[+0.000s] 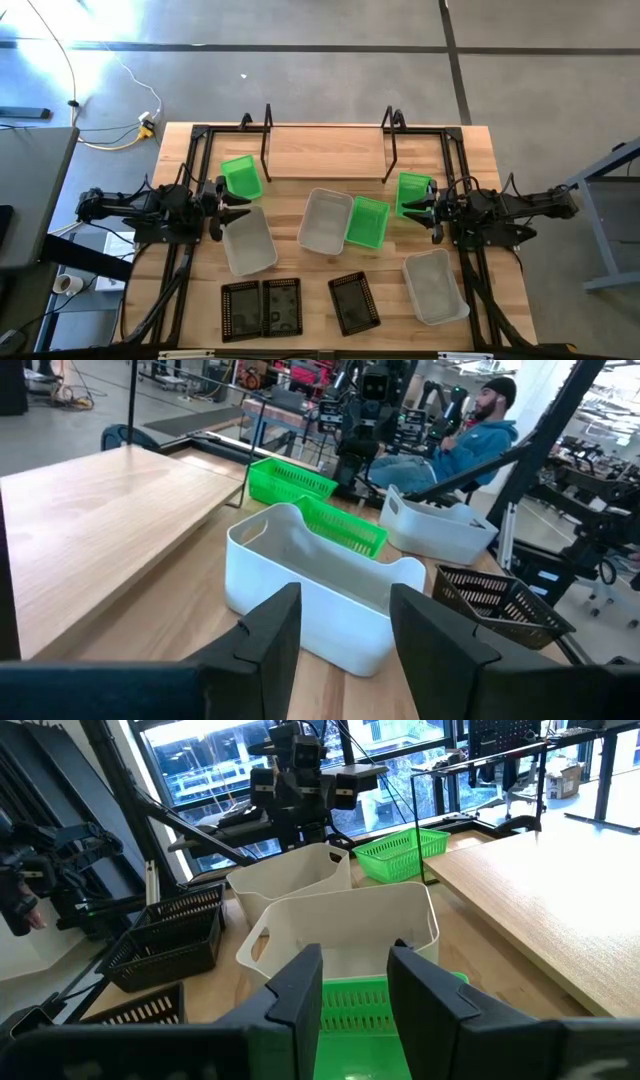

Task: Stack baskets on shelf by color
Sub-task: Put the top right green bin on the shelf

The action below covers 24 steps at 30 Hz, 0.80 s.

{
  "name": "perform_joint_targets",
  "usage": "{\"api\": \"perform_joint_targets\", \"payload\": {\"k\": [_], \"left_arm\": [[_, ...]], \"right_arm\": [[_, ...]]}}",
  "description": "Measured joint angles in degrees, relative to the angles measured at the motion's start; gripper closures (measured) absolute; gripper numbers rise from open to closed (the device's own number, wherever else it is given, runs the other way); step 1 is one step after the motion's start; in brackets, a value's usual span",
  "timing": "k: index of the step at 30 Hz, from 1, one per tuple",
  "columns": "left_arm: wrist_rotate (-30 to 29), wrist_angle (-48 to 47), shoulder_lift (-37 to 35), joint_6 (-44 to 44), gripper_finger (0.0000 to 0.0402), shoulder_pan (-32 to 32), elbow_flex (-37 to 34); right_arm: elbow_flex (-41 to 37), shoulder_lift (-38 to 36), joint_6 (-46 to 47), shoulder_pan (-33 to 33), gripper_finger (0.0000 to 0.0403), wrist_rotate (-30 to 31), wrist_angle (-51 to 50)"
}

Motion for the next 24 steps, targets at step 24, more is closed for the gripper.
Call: {"api": "perform_joint_targets", "payload": {"k": [24], "left_arm": [[-4.92, 1.29, 0.02, -0.06, 0.0257, 0.00, -0.01]], "right_arm": [[-0.04, 0.02, 14.97, 0.00, 0.0300, 2.60, 0.77]]}}
